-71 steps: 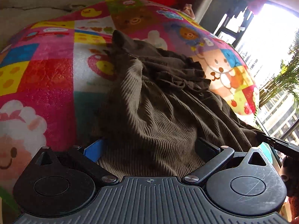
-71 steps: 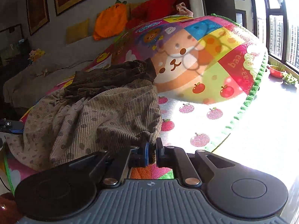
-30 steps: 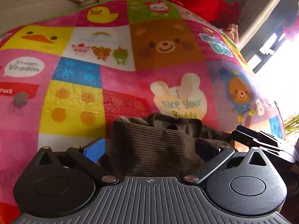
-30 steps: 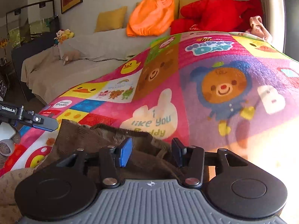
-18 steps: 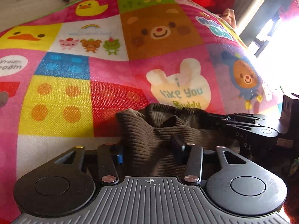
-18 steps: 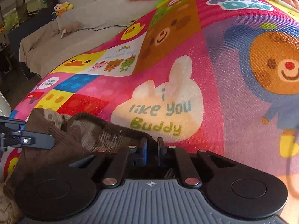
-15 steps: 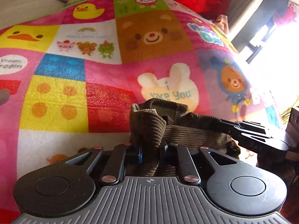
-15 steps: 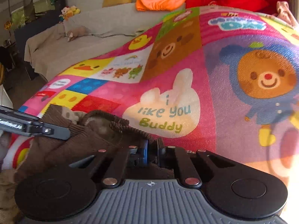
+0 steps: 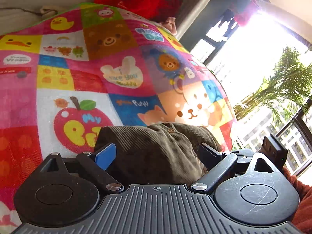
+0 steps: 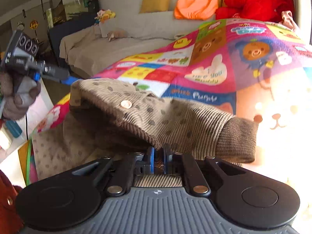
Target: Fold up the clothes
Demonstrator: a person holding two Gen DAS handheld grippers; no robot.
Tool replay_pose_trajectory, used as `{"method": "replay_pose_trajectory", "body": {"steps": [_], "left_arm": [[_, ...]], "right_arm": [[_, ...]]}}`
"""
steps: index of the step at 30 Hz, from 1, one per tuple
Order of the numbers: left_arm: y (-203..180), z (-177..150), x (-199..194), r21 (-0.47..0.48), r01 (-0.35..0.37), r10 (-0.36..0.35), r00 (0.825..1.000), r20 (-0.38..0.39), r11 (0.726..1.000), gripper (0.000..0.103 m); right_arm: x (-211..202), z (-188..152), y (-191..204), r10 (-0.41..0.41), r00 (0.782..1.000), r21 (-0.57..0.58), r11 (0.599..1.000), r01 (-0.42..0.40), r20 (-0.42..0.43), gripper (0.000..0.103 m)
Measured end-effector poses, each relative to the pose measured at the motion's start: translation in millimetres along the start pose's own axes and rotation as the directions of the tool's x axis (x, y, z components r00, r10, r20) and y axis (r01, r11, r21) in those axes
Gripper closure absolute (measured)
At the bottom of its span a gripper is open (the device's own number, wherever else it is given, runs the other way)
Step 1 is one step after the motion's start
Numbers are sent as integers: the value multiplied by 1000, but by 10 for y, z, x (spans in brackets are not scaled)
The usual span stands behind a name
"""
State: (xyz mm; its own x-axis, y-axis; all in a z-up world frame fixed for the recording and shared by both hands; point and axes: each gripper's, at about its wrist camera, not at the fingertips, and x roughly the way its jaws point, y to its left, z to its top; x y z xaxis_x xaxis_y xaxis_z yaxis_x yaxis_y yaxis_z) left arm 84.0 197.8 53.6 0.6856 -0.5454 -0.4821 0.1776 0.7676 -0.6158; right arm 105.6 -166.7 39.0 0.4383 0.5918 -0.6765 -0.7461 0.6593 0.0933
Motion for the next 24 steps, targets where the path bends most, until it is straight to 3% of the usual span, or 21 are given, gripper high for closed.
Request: {"method": "replay_pose_trajectory", "body": {"steps": [4, 7, 9, 11, 15, 17, 18, 20, 22, 23, 24], "left_arm": [[144, -81, -17, -157, 24, -26, 1000, -12, 987, 8], [93, -211, 195, -114, -49, 40, 996, -76, 992, 8], [94, -254, 342, -97, -66, 57, 995, -86, 993, 8], [99, -291, 491, -83, -78, 71, 993, -91, 993, 8], [83, -339, 748, -97, -57, 48, 994, -95, 994, 8], [47, -379, 829, -100, -58, 48, 994, -98, 993, 23], [14, -383, 817, -90, -65, 56, 994, -93, 994, 44], [-60, -382, 763, -63, -83, 78, 994, -80, 995, 60], [-160, -361, 661, -23, -100, 99, 994, -54, 995, 76], [-245, -335, 560, 9, -108, 108, 994, -26, 994, 77], [-332, -315, 446, 37, -110, 110, 994, 0, 993, 79]], "right_arm": [[-59, -212, 56, 22, 1000, -2, 1000, -22, -18, 92], [-303, -140, -17, 55, 997, 18, 998, -56, 50, 83], [-495, -72, -86, 32, 993, 39, 999, -36, 112, 59], [-634, -3, -205, -36, 985, 82, 996, 22, 170, 42], [-518, -50, -678, -129, 978, 311, 948, 73, 165, 37], [-312, -159, -867, -138, 982, 409, 910, 72, 133, 37], [-201, -215, -942, -137, 983, 448, 891, 69, 120, 37], [-47, -270, -953, -125, 985, 467, 883, 55, 120, 39], [55, -285, -890, -116, 985, 452, 891, 46, 129, 65], [44, -243, -791, -118, 984, 410, 911, 54, 133, 82], [16, -200, -692, -123, 982, 366, 928, 64, 142, 87]]}}
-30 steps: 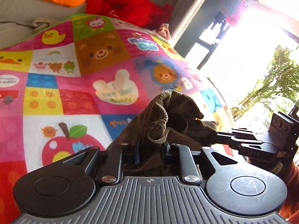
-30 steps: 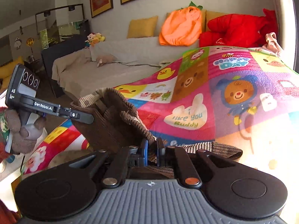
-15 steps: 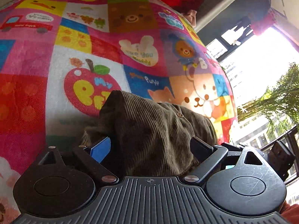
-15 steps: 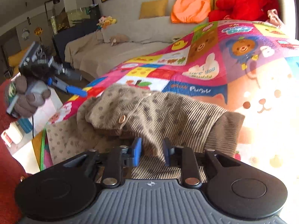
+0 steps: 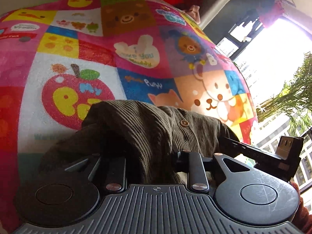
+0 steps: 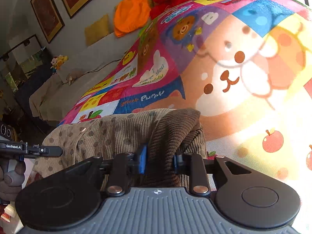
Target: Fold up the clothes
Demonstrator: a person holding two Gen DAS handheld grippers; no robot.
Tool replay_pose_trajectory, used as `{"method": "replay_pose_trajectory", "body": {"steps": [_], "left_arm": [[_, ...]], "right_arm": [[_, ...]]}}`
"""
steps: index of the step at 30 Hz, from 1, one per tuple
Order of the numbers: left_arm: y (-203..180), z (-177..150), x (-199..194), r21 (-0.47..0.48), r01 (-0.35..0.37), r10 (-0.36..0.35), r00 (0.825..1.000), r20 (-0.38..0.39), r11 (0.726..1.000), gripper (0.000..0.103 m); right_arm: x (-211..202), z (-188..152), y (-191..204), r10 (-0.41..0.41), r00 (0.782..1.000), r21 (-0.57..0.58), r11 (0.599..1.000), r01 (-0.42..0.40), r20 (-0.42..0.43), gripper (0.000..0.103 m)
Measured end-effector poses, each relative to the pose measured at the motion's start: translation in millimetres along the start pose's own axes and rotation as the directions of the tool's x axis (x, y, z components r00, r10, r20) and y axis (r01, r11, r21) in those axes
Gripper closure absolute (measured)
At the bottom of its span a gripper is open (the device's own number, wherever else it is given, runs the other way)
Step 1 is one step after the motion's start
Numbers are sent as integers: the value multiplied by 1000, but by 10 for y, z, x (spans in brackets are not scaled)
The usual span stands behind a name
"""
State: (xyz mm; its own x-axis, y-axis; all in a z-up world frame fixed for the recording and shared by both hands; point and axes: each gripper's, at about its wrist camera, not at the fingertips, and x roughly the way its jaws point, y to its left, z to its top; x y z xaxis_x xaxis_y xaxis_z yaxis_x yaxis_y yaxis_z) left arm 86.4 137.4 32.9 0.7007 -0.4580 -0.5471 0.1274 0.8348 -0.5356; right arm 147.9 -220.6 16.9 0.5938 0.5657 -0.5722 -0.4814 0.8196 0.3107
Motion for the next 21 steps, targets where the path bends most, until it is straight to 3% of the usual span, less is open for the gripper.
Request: {"method": "replay_pose_trajectory", "body": {"steps": [3, 7, 9, 12, 15, 17, 18, 19, 21], "left_arm": [[-240, -43, -385, 66, 21, -25, 998, 61, 998, 80], [-355, -452, -713, 84, 41, -45, 998, 47, 996, 80], [-406, -663, -871, 90, 51, -55, 998, 38, 995, 77], [-238, -970, -843, 43, 15, -14, 999, -35, 999, 68], [-126, -1050, -866, 70, -79, 82, 995, -52, 994, 66], [-141, -984, -1003, 96, -82, 82, 997, -2, 992, 58], [-171, -927, -1092, 107, -65, 61, 997, 36, 992, 47], [-201, -869, -1181, 119, -48, 39, 996, 74, 992, 38], [-310, -756, -1246, 147, -8, -11, 992, 130, 989, 26]], "right_arm": [[-305, 73, 220, 25, 998, -86, 996, -20, 64, 92], [-789, 42, 356, 92, 988, -117, 990, -77, 124, 92], [-919, -89, 370, 96, 990, -126, 989, -83, 108, 92], [-1025, -321, 375, 80, 995, -139, 988, -72, 58, 92], [-870, -571, 346, -40, 999, -169, 985, 36, -21, 87], [-814, -667, 321, -115, 992, -184, 977, 105, -43, 80], [-819, -681, 310, -140, 989, -184, 974, 130, -41, 76], [-868, -658, 308, -146, 989, -174, 975, 139, -26, 75], [-998, -559, 341, -127, 992, -161, 978, 129, 24, 61]]}}
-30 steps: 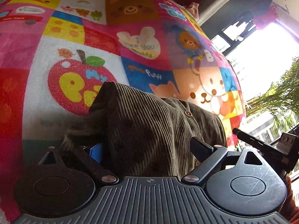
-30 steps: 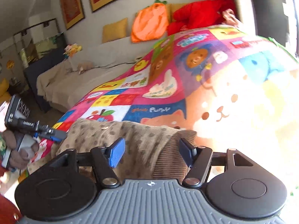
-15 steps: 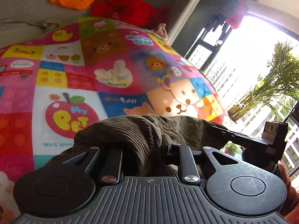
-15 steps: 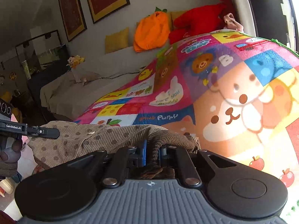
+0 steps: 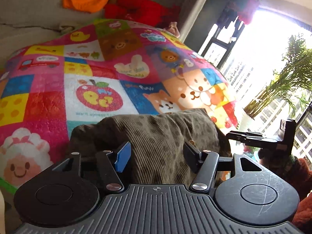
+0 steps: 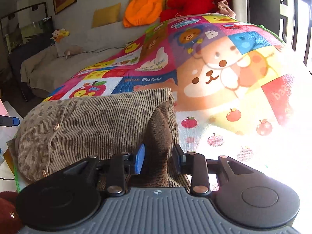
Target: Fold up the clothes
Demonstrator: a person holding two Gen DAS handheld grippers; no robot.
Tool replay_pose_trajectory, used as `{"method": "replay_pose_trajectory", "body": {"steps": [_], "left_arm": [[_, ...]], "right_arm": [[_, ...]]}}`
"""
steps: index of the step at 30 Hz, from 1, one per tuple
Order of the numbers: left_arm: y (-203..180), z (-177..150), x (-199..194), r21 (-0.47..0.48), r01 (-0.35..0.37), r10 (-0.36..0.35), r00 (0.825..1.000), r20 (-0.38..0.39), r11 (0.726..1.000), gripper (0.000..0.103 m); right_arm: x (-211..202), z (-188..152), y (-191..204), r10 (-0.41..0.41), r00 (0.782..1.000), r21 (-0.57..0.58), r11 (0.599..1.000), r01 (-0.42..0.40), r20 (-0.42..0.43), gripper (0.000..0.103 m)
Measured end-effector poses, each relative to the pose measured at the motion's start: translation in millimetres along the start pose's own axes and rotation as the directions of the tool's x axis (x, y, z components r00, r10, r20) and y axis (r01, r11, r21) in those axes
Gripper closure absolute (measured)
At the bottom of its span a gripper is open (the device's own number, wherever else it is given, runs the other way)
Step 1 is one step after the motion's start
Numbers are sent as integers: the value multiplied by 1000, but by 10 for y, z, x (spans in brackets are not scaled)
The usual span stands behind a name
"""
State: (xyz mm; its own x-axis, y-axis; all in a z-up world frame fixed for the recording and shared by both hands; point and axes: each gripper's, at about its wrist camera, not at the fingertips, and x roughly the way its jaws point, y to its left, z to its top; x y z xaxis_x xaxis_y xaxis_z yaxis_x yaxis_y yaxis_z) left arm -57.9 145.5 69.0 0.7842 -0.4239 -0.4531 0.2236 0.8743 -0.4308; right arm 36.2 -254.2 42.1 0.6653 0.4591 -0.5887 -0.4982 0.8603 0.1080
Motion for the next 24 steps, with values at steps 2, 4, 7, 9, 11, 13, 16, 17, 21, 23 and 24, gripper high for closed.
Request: {"method": "replay_pose_trajectory", "body": {"steps": [2, 4, 7, 9, 11, 13, 16, 17, 21, 23, 24], "left_arm": [[-82, 66, 127, -7, 54, -53, 998, 18, 999, 21], [-87, -2, 400, -53, 75, -77, 996, -43, 996, 15], [-66, -144, 828, -122, 77, -95, 984, -148, 990, 14], [17, -247, 1007, -151, 53, -81, 978, -191, 987, 14], [110, -320, 1142, -177, 40, -78, 974, -215, 984, 14], [192, -286, 1211, -190, 46, -87, 973, -215, 981, 15], [266, -154, 1332, -182, 51, -93, 969, -228, 982, 14], [280, -103, 1383, -175, 51, -92, 968, -235, 983, 14], [335, 157, 1686, -92, 29, -51, 967, -251, 995, 14], [367, 288, 1874, -60, 16, -30, 966, -256, 998, 15], [372, 356, 1966, -41, 10, -20, 966, -258, 999, 15]], "right_arm": [[-104, 155, 45, 27, 998, -2, 1000, -27, 64, 53], [-110, 317, 140, 79, 991, -16, 997, -78, 111, 49], [170, 449, 271, 172, 980, -6, 985, -172, 104, 44], [459, 482, 331, 213, 975, 16, 977, -215, 67, 43], [779, 426, 354, 195, 981, 12, 981, -195, 7, 43], [1069, 321, 332, 163, 985, -8, 986, -164, -46, 41], [1206, 216, 245, 171, 984, -24, 985, -172, -41, 37], [1207, 221, 225, 175, 984, -22, 984, -176, -41, 37], [1221, 232, 115, 167, 985, -22, 986, -168, -35, 37], [1244, 243, 46, 168, 985, 8, 986, -168, -29, 37], [1258, 251, 20, 164, 986, 21, 986, -164, -25, 37]]}}
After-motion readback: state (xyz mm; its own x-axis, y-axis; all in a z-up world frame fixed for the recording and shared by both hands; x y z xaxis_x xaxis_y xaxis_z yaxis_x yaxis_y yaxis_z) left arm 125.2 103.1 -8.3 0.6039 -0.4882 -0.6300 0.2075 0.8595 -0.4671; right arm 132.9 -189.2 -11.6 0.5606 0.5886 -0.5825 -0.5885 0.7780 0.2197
